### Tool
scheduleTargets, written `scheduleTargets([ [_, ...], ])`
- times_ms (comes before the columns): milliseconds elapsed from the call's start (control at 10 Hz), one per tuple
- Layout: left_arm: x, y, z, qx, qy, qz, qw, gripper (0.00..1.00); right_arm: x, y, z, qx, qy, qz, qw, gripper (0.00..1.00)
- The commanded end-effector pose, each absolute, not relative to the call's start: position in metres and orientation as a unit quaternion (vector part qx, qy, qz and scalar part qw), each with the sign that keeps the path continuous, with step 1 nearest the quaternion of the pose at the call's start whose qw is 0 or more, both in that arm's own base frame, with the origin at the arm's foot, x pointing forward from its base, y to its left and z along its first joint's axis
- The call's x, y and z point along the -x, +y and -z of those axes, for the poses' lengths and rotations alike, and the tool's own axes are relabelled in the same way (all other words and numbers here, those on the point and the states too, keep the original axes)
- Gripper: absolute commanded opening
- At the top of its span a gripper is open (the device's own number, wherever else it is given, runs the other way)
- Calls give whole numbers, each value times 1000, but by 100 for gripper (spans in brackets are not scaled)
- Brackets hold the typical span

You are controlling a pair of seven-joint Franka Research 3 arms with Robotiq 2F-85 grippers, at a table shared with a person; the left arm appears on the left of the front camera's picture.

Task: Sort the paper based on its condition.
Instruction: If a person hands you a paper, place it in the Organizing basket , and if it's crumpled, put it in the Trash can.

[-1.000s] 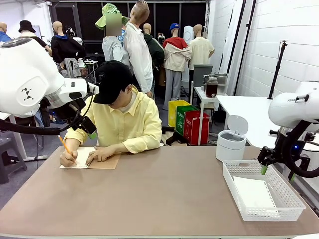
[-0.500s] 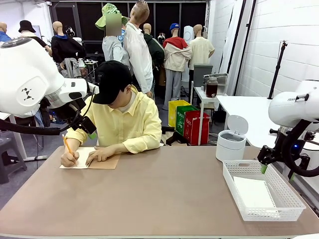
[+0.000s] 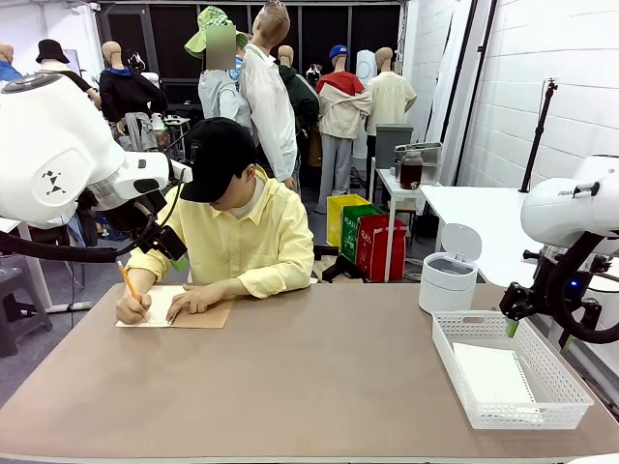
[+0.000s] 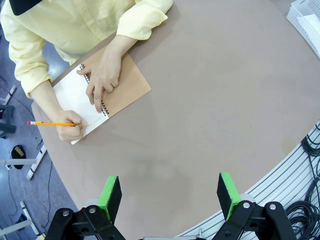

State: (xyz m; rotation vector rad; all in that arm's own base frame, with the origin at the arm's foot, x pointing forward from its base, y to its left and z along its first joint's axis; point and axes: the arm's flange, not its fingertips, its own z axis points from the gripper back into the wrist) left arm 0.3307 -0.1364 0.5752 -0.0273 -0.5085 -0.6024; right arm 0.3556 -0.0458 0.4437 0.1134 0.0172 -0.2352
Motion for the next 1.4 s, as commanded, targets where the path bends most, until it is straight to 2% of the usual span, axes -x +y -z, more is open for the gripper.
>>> scheduleTargets([
  [0,-331,-135,-574,16,-252,293,922,100,-355,-46,-442,-57,12,115,992,100],
  [600,-331,-135,-574,16,-252,293,922,100,-369,-3,-510,-39,-62,43,996,100],
  [1000,-331,-135,-574,16,-252,293,922,100,-374,48,-539,-51,-125,-97,986,100],
  [1200,-331,-135,-574,16,-252,293,922,100,-369,61,-544,-55,-153,-124,979,100],
  [1300,-331,-135,-574,16,-252,293,922,100,-373,58,-546,-37,-121,-92,988,100],
])
